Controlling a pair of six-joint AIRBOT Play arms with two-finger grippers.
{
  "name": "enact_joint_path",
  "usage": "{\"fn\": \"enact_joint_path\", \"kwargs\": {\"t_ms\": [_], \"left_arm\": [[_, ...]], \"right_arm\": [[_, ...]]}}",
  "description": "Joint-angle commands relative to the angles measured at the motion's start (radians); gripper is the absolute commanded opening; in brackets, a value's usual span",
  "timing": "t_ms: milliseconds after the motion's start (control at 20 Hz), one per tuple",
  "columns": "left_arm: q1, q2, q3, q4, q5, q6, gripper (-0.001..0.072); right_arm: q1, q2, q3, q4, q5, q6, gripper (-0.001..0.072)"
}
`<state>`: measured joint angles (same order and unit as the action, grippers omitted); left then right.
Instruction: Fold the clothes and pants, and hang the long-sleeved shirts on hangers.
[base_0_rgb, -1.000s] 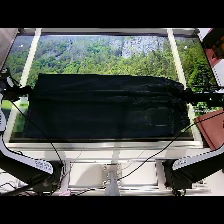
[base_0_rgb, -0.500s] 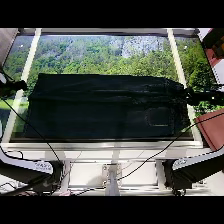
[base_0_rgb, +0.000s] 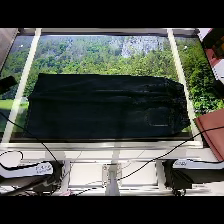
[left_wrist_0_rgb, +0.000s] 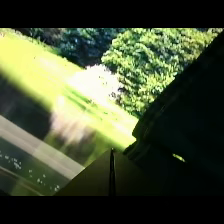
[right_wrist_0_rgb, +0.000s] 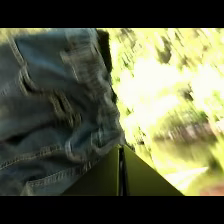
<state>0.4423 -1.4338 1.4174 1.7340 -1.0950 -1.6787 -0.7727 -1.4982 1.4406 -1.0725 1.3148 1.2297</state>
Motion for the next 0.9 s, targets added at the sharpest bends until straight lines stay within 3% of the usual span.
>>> {"fn": "enact_joint_path", "kwargs": {"t_ms": [0,250,450,600,700,850], "left_arm": [[-0.020,0.099,0.000,-0.028,-0.168,0.082,0.0029],[-0.032,0.360,-0.061,-0.169,-0.131,0.142,0.0028],[-0.034,0.571,-0.330,-0.217,-0.079,0.190,0.0026],[-0.034,0.620,-0.527,-0.217,-0.083,0.240,0.0026],[-0.035,0.620,-0.627,-0.217,-0.101,0.299,0.0026],[-0.021,0.620,-0.692,-0.217,-0.094,0.320,0.0026]], "right_arm": [[-0.021,0.133,0.000,-0.028,0.060,0.089,0.0045],[0.044,0.397,-0.141,0.021,0.030,0.102,0.0045],[0.202,0.568,-0.392,-0.184,0.027,0.101,0.0044],[0.282,0.589,-0.503,-0.336,0.056,0.103,0.0043],[0.278,0.588,-0.565,-0.356,0.054,0.103,0.0043],[0.204,0.588,-0.639,-0.348,0.026,0.105,0.0041]]}}
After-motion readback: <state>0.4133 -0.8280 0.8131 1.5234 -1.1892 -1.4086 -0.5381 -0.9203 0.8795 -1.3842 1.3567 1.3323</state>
